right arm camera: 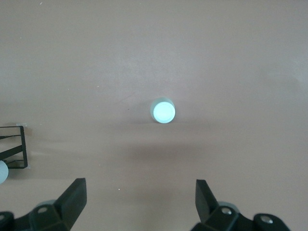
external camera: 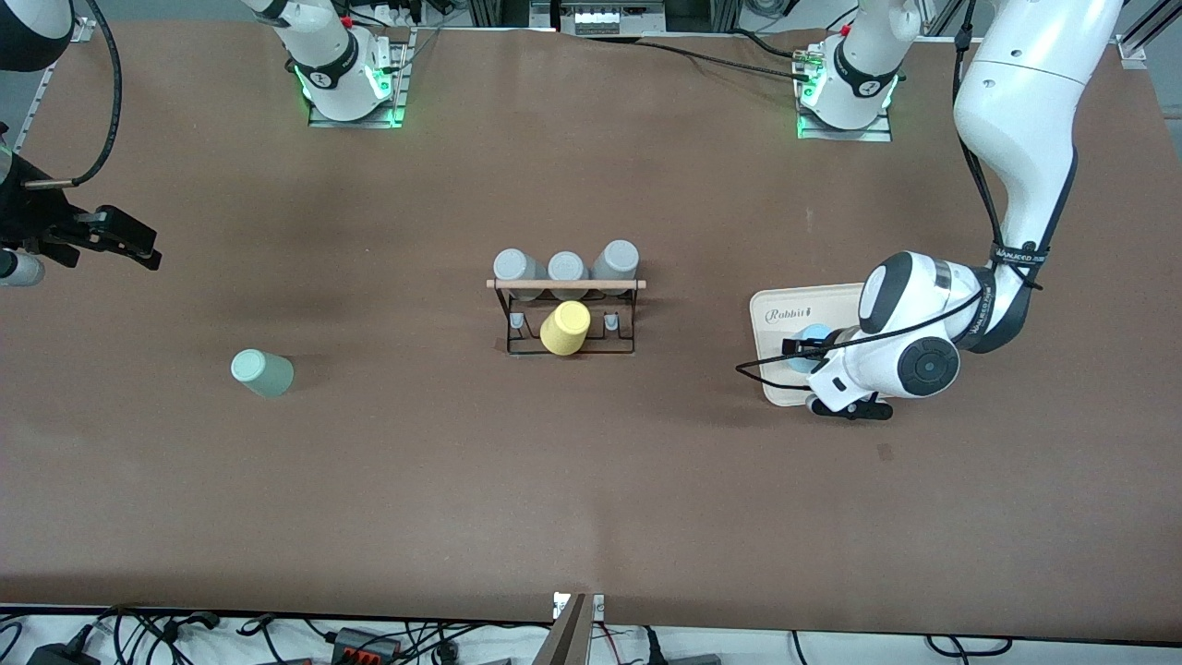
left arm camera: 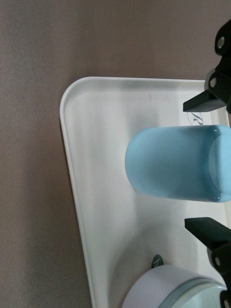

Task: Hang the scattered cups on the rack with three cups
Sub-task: 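Close the left gripper on the light blue cup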

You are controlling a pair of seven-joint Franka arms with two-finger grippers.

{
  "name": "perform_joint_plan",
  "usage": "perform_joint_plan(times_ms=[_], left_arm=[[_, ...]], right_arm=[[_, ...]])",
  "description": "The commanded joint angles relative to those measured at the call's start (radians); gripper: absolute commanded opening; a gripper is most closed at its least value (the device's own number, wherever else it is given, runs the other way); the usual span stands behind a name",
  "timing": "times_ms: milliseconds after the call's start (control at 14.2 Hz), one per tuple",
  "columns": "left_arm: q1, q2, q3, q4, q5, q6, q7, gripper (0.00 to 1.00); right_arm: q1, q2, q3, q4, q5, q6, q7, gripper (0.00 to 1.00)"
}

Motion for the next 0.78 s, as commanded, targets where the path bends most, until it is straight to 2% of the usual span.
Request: perform_joint_plan(times_ms=[0, 141, 212, 282, 353, 494, 564, 705], left_arm=[[0.008, -0.007, -0.005, -0.010, 0.020, -0.001, -0.004, 0.79], [0.009, -0.010, -0.005, -0.022, 0.020, -0.004, -0.006, 0.66], [0.009, -0.011, -0.005, -0.021, 0.020, -0.018, -0.006, 0.54], [0.009, -0.013, -0.005, -0.021, 0.020, -0.030, -0.001, 0.29], [0.006, -0.017, -0.006, -0.018, 0.018, -0.048, -0.001, 0.13], [-0.021, -0.034, -0.030, 0.013, 0.018, -0.090, -0.001, 0.01], [-0.032, -0.034, -0.066, 0.062, 0.018, -0.117, -0.012, 0.01], [-0.056, -0.030, -0.086, 0.164, 0.006, -0.212, -0.009, 0.01]], right_arm=[[-0.002, 0.003, 0.008, 0.021, -0.014, -0.020, 0.004, 1.00], [-0.002, 0.003, 0.006, 0.022, -0.014, -0.019, 0.004, 1.00], [-0.002, 0.003, 0.008, 0.022, -0.014, -0.019, 0.004, 1.00], [-0.004, 0.004, 0.008, 0.027, -0.011, -0.016, -0.008, 1.00], [-0.005, 0.004, 0.008, 0.030, -0.006, -0.013, -0.010, 1.00], [-0.002, 0.006, 0.008, 0.041, -0.008, -0.020, 0.000, 1.00], [-0.004, 0.006, 0.009, 0.039, -0.006, -0.022, 0.004, 1.00], [-0.005, 0.006, 0.008, 0.039, -0.008, -0.022, 0.006, 1.00]])
